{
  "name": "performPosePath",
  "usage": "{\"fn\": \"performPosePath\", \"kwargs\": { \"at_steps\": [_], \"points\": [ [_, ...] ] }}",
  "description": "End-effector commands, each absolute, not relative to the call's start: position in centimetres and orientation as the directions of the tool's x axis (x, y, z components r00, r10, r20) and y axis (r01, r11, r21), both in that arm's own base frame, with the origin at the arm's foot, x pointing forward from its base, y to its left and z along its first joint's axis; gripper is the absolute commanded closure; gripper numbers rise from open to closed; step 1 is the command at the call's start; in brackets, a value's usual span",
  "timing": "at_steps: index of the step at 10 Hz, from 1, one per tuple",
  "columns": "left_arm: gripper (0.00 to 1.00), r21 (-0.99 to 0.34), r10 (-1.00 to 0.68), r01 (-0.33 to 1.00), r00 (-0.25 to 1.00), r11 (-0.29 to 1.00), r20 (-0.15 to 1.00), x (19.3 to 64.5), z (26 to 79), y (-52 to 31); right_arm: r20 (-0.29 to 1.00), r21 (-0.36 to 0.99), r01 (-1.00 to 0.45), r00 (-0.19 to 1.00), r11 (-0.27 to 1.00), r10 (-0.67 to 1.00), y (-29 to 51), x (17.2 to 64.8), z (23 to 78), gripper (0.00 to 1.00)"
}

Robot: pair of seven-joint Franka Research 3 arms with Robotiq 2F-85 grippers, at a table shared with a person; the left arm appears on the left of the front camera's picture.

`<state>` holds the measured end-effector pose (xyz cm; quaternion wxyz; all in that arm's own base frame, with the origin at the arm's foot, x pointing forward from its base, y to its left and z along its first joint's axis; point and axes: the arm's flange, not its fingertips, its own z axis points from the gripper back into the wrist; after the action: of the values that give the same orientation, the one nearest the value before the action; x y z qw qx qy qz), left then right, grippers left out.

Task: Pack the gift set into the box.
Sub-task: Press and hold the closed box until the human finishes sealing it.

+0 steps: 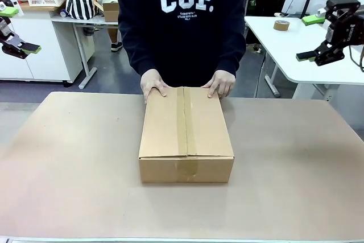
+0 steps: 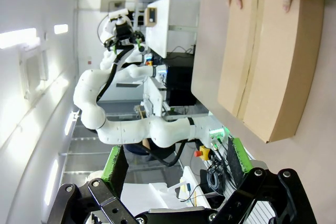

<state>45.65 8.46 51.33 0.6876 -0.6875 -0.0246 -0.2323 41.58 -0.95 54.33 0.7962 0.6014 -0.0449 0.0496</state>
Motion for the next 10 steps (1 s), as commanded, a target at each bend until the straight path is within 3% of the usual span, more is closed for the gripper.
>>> {"fn": "performPosePath", "kwargs": {
  "at_steps": [1,5,6,7,8,10],
  "points": [
    [0.00,-0.934,-0.287,0.353,0.890,-0.059,0.354,45.2,51.9,9.3,0.139,0.957,-0.140,0.990,0.253,0.024,-1.0,41.6,54.6,0.00],
    [0.00,-0.934,-0.286,0.353,0.891,-0.053,0.353,45.6,51.3,8.5,0.131,0.953,-0.133,0.991,0.272,0.025,-1.0,41.6,54.3,0.00],
    [0.00,-0.871,-0.252,0.480,0.860,0.107,0.443,45.7,51.2,6.9,0.232,0.900,-0.243,0.970,0.362,0.073,0.2,41.7,54.4,0.00],
    [0.00,-0.759,-0.289,0.639,0.755,0.123,0.589,45.0,51.6,4.8,0.398,0.833,-0.447,0.894,0.328,0.208,1.8,41.6,54.7,0.00],
    [0.00,-0.577,-0.367,0.817,0.531,-0.019,0.764,43.6,52.2,2.2,0.613,0.670,-0.683,0.730,0.292,0.301,4.0,41.4,54.9,0.00],
    [0.00,-0.346,-0.345,0.935,0.301,-0.079,0.889,41.5,52.2,-1.0,0.838,0.341,-0.875,0.449,0.344,0.311,6.5,41.2,54.9,0.00]
  ]
}}
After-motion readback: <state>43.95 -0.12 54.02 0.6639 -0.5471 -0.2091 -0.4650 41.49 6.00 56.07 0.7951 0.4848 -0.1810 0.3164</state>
